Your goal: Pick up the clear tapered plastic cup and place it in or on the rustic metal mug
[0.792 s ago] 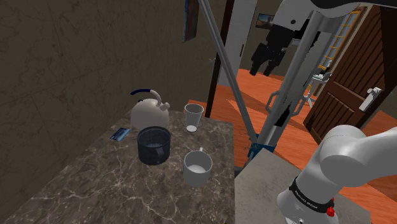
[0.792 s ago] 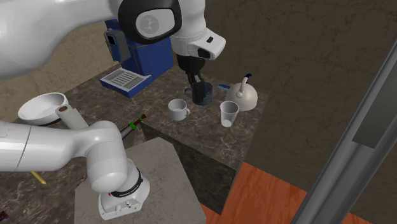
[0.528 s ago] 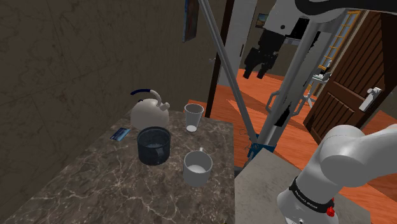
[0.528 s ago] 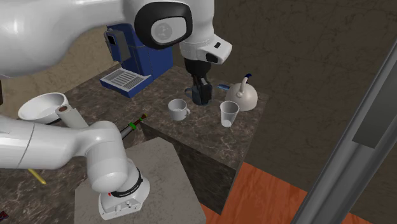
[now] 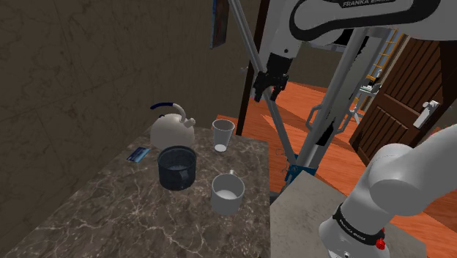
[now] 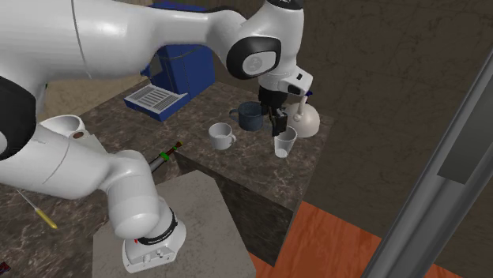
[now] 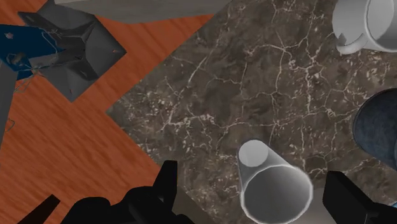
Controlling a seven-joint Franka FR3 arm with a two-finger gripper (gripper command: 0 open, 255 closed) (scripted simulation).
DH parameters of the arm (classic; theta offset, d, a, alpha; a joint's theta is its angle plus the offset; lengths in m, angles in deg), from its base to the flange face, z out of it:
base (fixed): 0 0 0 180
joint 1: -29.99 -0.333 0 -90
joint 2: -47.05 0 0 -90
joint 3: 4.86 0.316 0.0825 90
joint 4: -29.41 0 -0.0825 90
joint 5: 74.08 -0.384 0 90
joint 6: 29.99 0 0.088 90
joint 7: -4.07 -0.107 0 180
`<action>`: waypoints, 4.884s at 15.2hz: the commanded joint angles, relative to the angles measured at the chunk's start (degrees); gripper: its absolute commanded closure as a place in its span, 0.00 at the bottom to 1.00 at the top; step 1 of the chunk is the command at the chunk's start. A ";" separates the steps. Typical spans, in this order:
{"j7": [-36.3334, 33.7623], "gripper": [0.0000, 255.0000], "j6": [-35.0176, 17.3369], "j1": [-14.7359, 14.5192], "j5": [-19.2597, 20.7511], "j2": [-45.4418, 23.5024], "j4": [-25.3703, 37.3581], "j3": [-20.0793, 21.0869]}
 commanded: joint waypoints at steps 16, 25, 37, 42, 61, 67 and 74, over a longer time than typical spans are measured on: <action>3.65 0.00 -12.71 -1.63 -2.72 -31.68 12.80 0.26; 3.92 0.00 -16.77 -1.83 -3.16 -33.46 10.52 0.49; 3.92 1.00 -16.74 -1.83 -3.16 -33.46 10.55 0.49; 3.59 1.00 -14.64 -1.83 -2.92 -32.34 11.55 0.44; 1.79 1.00 -0.81 -1.73 -1.85 -27.59 20.73 0.28; 1.31 1.00 3.67 -1.69 -1.67 -26.96 24.60 0.24; -1.69 1.00 7.10 -2.99 -1.67 -26.07 27.46 1.54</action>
